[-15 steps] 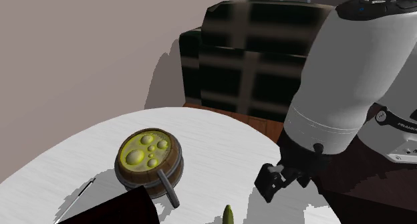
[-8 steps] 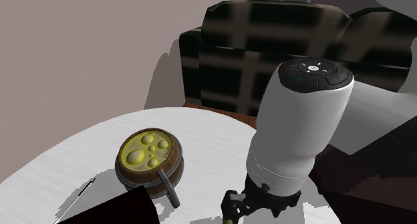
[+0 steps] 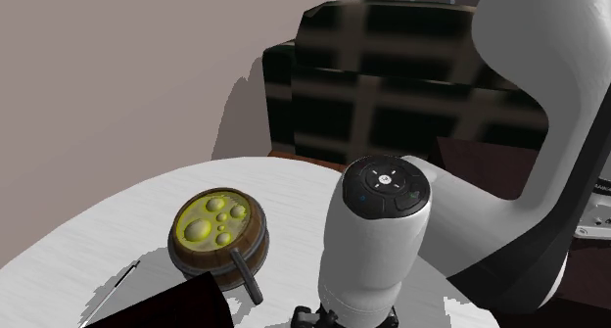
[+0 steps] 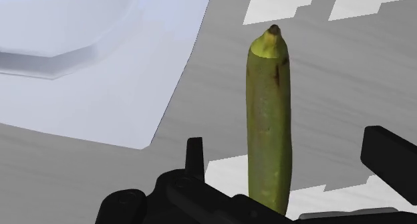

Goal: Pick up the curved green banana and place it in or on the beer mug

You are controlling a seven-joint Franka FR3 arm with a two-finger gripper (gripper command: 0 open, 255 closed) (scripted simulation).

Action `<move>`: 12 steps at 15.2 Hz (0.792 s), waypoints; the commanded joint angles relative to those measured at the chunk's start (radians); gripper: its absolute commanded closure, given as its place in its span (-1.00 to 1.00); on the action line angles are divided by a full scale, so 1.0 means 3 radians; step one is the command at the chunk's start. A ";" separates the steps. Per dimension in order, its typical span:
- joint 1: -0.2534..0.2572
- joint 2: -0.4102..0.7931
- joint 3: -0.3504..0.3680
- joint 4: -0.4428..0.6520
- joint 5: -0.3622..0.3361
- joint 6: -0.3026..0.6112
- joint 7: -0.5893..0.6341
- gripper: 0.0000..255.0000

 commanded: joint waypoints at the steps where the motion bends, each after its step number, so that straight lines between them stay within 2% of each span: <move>1: 0.0049 0.0093 -0.0047 0.0051 -0.0037 0.0046 0.0031 -1.00; 12: 0.0095 0.0192 -0.0097 0.0098 -0.0076 0.0102 0.0055 -1.00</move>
